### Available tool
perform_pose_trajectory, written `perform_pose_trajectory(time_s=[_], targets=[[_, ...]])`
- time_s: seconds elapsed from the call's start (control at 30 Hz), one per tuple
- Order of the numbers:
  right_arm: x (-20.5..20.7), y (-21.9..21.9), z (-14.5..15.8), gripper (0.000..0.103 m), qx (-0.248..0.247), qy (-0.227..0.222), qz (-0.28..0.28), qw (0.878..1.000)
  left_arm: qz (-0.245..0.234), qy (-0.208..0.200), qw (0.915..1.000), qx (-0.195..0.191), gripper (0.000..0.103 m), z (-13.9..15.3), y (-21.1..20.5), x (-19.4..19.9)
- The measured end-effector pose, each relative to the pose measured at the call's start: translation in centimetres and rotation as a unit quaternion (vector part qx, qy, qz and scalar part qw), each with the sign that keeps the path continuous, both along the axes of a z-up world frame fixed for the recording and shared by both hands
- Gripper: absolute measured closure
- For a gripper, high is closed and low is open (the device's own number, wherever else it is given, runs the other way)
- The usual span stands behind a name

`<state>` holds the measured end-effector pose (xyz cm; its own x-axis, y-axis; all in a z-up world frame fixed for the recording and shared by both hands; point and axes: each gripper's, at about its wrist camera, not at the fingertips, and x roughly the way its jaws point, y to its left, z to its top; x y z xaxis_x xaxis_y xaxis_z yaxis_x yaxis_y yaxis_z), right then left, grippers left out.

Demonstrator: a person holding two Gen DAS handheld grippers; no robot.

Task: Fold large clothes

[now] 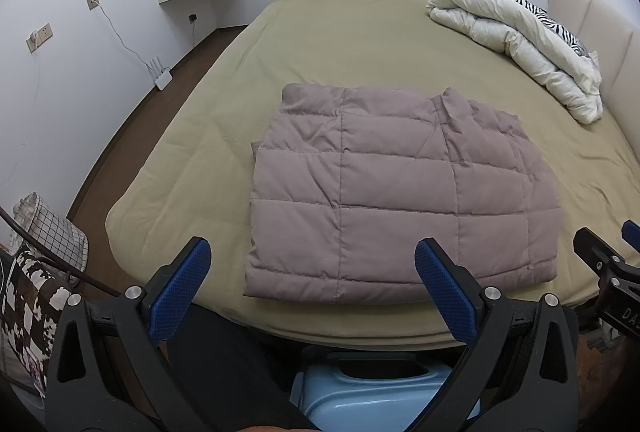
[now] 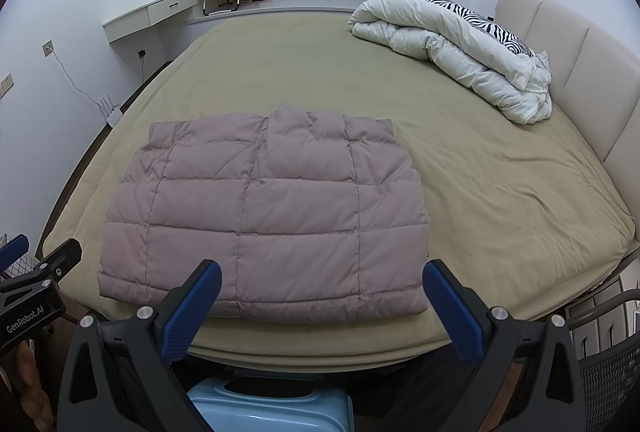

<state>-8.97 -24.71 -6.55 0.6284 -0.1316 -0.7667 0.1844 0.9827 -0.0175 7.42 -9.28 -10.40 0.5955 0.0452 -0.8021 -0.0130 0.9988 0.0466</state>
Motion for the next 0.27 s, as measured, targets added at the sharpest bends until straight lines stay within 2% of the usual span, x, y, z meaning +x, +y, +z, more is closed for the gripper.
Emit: perform_pose_trajectory(time_s=[0.27], targets=[[-0.09, 0.08, -0.31, 0.0, 0.002, 0.003, 0.001, 1.0, -0.002, -0.004, 1.0, -0.002, 0.0, 0.18, 0.04, -0.01]])
